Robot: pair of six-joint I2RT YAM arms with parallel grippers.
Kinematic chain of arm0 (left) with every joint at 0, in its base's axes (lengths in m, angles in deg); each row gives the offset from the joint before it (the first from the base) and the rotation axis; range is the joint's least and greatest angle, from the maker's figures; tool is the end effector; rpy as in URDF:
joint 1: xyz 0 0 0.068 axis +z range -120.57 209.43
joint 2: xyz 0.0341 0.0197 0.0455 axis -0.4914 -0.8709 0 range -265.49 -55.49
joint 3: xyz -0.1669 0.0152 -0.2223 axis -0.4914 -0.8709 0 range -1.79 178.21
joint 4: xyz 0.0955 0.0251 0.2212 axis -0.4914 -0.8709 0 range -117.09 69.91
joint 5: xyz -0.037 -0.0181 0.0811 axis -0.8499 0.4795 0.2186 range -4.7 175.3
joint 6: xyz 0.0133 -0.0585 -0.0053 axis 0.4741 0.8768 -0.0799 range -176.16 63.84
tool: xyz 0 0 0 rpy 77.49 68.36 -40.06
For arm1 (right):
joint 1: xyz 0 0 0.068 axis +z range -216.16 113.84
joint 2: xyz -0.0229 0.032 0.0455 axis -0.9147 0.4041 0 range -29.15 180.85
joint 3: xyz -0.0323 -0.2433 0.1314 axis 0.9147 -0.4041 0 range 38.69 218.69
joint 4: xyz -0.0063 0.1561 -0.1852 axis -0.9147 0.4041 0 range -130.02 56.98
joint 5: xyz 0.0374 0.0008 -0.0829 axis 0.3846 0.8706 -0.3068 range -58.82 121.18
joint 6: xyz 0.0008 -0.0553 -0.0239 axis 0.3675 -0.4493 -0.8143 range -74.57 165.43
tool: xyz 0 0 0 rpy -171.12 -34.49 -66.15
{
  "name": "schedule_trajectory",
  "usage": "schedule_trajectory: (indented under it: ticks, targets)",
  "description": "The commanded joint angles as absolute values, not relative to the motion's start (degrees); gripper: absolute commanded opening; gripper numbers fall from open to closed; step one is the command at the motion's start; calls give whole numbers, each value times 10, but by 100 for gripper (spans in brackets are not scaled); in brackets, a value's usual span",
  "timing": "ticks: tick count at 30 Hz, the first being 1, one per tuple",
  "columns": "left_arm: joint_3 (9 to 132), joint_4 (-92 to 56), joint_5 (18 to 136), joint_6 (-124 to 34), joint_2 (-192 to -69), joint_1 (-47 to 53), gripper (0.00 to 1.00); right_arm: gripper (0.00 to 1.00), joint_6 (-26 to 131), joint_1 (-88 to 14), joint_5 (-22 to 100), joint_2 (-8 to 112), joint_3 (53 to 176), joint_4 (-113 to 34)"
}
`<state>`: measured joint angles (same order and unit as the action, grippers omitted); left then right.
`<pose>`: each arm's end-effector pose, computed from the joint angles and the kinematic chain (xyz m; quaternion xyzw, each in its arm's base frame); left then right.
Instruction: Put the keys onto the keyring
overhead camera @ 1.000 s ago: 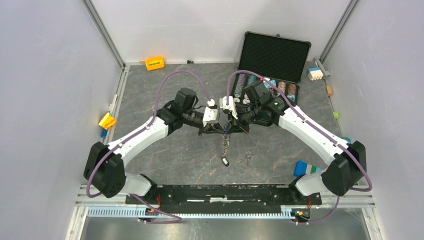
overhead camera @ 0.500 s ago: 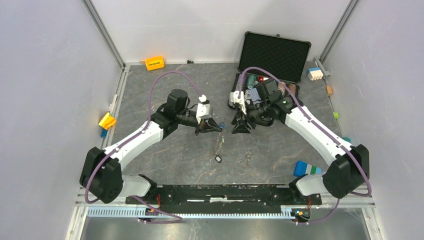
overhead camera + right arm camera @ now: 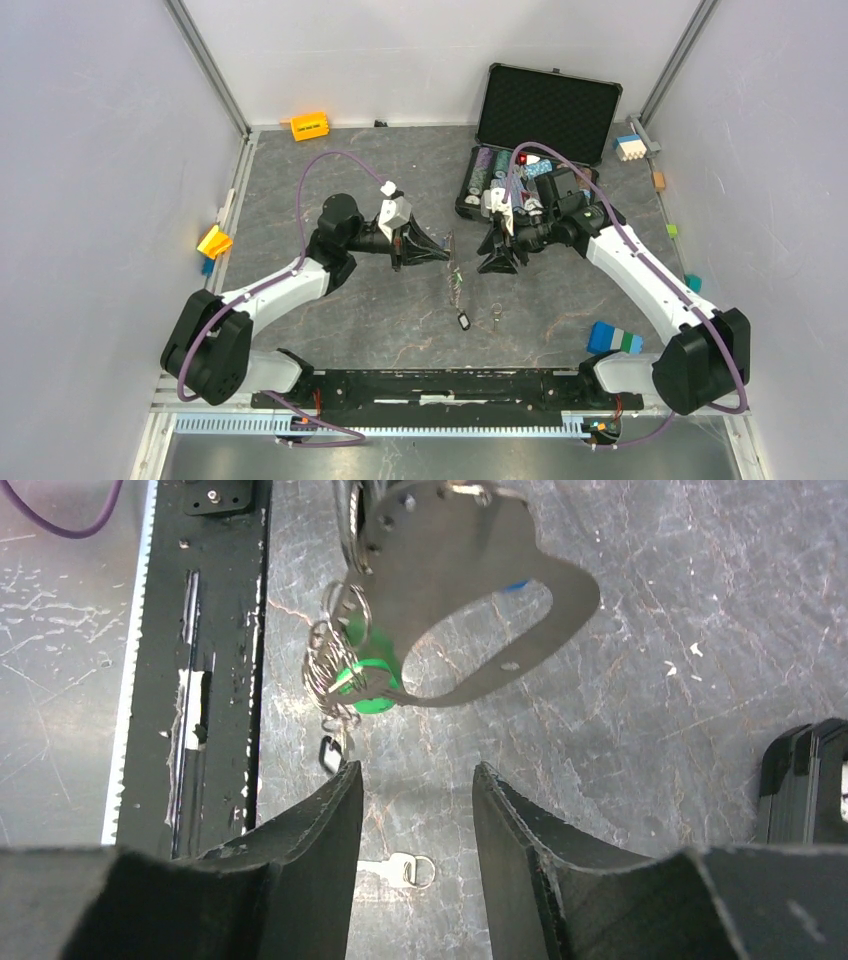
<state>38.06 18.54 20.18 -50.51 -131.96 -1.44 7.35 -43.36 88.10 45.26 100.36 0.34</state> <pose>0.2071 -0.1710 0.2933 0.5057 0.4867 -0.5450 0.4586 0.2055 0.1270 0.3037 -0.5525 0.6426 0.4111 0.3358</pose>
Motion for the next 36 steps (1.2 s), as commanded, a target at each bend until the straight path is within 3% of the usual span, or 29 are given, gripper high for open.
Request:
schedule_trajectory:
  ticks: [1, 16, 27, 36]
  targets:
    - [407, 195, 190, -484, -1310, -12, 2, 50, 62, -442, 871, 440, 989, -12]
    - [535, -244, 183, -804, -1306, -12, 2, 63, 22, -463, 776, 457, 874, -26]
    - [555, -274, 182, -795, -1313, -4, 2, 64, -44, -477, 743, 489, 815, -47]
    - [568, -331, 193, -830, -1315, 7, 2, 64, -6, -477, 730, 579, 838, -70]
